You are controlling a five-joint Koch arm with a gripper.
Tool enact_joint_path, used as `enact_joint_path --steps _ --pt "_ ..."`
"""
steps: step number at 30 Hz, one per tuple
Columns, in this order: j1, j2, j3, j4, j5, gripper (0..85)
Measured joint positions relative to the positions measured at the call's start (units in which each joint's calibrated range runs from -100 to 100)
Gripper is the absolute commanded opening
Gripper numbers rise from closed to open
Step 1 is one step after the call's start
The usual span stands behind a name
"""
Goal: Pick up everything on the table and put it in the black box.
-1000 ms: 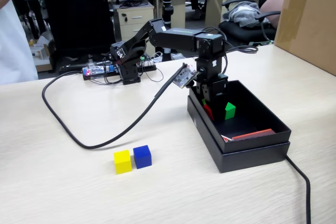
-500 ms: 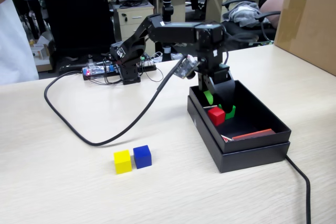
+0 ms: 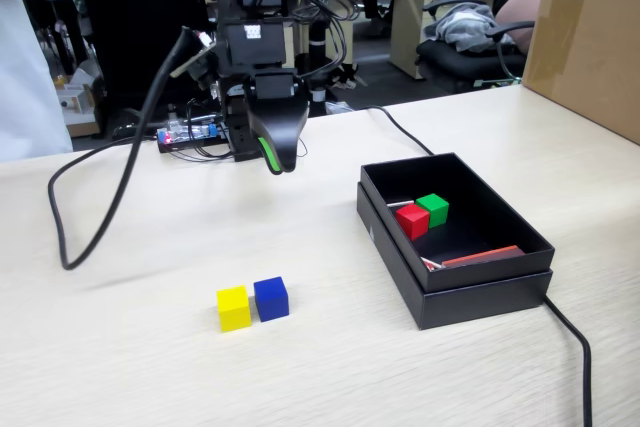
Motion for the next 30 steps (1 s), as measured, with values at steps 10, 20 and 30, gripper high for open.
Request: enact_joint_path --steps 10,20,30 --pt "-3.13 30.29 17.07 0.70 -2.15 47.7" --pt "-3.17 44.14 25.29 0.70 -2.78 45.2" --pt "-3.32 49.06 27.48 2.32 -3.81 9.3"
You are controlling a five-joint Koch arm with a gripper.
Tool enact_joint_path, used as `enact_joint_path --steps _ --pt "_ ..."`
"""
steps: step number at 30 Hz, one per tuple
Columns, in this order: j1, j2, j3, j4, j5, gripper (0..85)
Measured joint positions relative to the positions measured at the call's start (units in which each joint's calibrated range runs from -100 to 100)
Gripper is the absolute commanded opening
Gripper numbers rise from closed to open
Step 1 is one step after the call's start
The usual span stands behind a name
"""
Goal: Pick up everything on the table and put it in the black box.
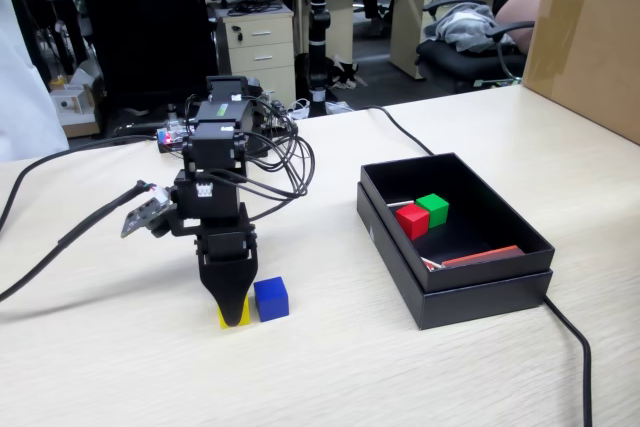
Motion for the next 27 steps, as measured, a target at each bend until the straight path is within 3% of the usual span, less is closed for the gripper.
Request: enact_joint_path --steps 5,10,14,24,27 --pt "-0.59 -2.59 -1.73 0.85 -0.10 9.3" --pt "-0.10 -22.91 -12.32 0.85 -0.20 9.3" --pt "4.05 -41.04 -18.35 0.85 0.10 9.3" --pt "21.44 -47.12 -21.73 0.15 10.21 9.3" --pt "23.88 -45.05 -21.73 0.15 11.77 9.4"
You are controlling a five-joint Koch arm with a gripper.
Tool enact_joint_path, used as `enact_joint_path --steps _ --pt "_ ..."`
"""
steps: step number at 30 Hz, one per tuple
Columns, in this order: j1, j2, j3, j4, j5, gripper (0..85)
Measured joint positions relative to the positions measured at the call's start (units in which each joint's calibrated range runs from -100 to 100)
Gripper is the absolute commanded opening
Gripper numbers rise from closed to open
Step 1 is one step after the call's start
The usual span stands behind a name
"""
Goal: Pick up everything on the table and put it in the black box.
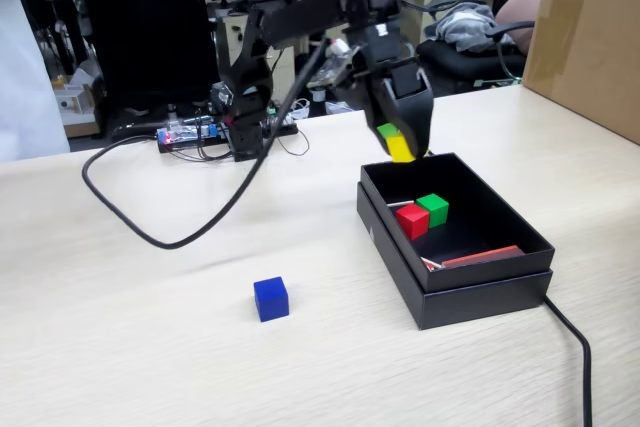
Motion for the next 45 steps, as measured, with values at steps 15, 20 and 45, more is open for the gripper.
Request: enact_joint_path --steps 15,20,45 --pt "3.66 17.61 0.18 0.08 3.91 9.8" --pt "3.66 20.45 3.38 0.08 4.25 9.8" --pt "-2.59 -3.24 -1.92 -0.93 3.13 39.5"
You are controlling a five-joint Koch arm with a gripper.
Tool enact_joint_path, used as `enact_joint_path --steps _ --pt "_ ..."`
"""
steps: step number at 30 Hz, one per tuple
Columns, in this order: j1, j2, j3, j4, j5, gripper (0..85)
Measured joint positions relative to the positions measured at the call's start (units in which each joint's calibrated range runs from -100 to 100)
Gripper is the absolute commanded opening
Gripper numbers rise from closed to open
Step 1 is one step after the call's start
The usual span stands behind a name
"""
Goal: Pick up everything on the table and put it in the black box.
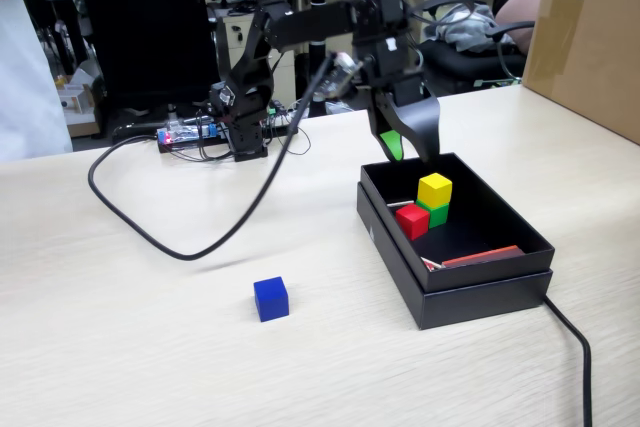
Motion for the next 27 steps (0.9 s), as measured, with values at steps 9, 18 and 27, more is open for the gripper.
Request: enact_joint_path --steps 9,18,27 --pt "-10.84 -0.91 0.00 -0.39 -6.45 46.4" --pt "-17.48 17.35 5.29 -0.70 -11.43 46.4" --pt "-18.75 30.94 12.32 -0.77 -13.14 46.1"
